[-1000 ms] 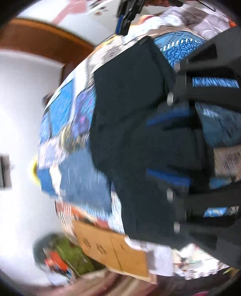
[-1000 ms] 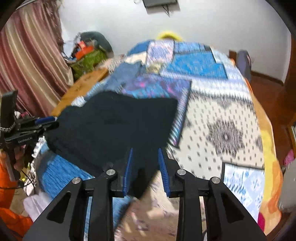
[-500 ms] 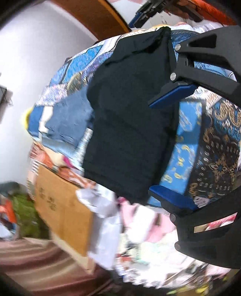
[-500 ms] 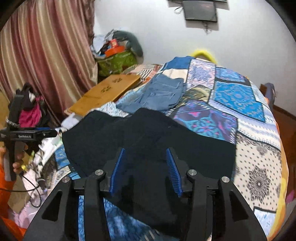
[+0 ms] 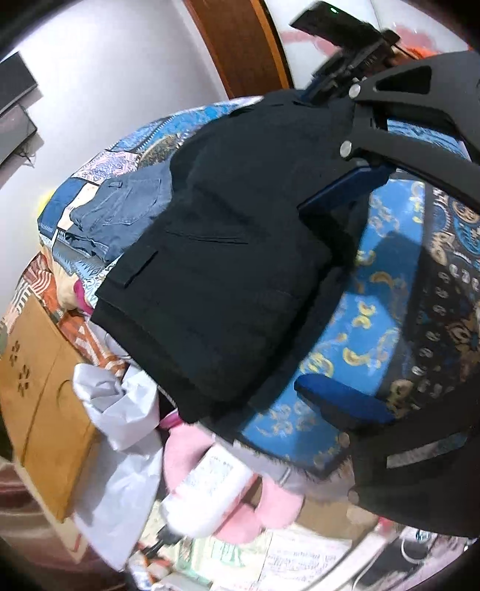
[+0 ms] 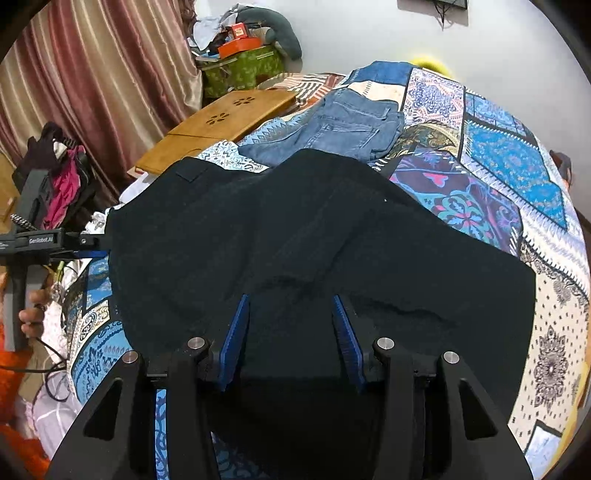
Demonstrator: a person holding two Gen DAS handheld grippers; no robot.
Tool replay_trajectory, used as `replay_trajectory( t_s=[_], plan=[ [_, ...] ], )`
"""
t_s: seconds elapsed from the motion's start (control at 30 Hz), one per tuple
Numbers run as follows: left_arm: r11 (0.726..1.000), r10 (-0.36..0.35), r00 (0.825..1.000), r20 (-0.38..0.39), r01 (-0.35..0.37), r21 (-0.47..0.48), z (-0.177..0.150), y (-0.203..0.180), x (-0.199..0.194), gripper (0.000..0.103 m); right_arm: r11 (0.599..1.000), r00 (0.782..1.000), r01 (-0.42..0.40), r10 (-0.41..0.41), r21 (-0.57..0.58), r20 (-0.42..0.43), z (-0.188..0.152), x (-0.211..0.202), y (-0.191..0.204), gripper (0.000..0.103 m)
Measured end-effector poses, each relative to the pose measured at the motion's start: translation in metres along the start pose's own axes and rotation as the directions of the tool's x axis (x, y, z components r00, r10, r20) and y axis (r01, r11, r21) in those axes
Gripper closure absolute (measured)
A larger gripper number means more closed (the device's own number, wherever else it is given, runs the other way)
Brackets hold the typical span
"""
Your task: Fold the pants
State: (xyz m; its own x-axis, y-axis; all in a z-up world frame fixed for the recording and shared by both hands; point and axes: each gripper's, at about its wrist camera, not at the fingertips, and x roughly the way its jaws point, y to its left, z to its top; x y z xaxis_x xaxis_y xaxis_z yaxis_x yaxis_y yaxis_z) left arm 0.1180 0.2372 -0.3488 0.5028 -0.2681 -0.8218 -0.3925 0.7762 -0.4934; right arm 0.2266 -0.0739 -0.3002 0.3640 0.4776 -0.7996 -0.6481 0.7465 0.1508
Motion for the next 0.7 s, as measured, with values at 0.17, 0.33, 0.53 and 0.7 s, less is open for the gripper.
replay_trajectory(
  t_s=[0.17,0.33,0.53,0.7],
  plan=[
    [0.996,-0.054,0.998,-0.018,0.053,-0.073,0.014,0.008,0.019,0.007,1.000,1.000,0.004,-0.004,-0.009,0.004,0.000,0.001,0.004,0.058],
    [0.996,0.022,1.000,-0.002,-0.022,-0.091,0.026,0.008,0.033,0.034,1.000,1.000,-0.011,0.011,0.001,0.005,0.001,0.002,0.003,0.057],
    [0.996,0.057,0.998,0.014,-0.056,-0.067,0.030,0.003,0.029,0.078,1.000,1.000,-0.015,0.015,0.019,0.010,0.001,0.000,0.004,0.057],
    [0.986,0.144,0.985,0.100,-0.151,0.066,0.032,-0.033,0.007,0.084,0.997,0.999,-0.021,0.018,0.075,0.037,0.000,-0.012,-0.004,0.057]
  ],
)
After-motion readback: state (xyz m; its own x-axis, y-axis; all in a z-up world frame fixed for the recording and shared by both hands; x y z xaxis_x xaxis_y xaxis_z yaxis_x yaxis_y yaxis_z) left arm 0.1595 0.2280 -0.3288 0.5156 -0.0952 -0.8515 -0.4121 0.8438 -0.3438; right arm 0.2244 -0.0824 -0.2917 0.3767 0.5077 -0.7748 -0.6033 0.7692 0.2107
